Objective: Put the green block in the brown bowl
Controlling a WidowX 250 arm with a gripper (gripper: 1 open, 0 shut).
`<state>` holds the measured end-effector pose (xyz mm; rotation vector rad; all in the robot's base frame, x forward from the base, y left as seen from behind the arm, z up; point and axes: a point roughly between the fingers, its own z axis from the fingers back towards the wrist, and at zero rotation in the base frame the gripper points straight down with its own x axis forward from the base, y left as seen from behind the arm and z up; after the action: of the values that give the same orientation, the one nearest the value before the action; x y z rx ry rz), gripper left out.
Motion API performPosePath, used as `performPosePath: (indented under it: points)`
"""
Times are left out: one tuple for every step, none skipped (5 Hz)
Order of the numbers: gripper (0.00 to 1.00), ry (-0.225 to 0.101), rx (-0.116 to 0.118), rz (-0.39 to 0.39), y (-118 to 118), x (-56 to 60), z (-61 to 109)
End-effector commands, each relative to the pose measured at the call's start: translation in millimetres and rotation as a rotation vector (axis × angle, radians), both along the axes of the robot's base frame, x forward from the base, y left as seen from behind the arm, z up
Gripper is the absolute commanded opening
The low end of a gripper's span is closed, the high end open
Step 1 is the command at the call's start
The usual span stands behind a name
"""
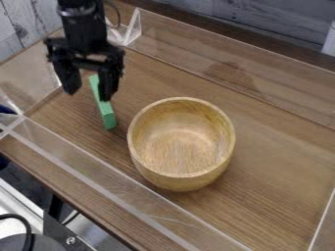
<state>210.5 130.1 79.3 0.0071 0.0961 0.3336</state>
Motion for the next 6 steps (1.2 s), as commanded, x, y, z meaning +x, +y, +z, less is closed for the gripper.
performPosePath:
  points:
    - [1.00, -0.023, 0.029, 0.011, 5.5, 3.3, -7.3]
    - [1.00, -0.020, 0.031, 0.026, 7.2, 4.4, -18.7]
    - [1.00, -0.037, 0.022, 0.039, 8.3, 7.1, -17.0]
    - [1.00, -0.049, 0.012, 0.051, 10.6, 8.9, -14.6]
    - [1.00, -0.060, 0.006, 0.059, 12.0, 10.3, -11.8]
    - [1.00, -0.067, 0.002, 0.068, 12.4, 12.0, -10.1]
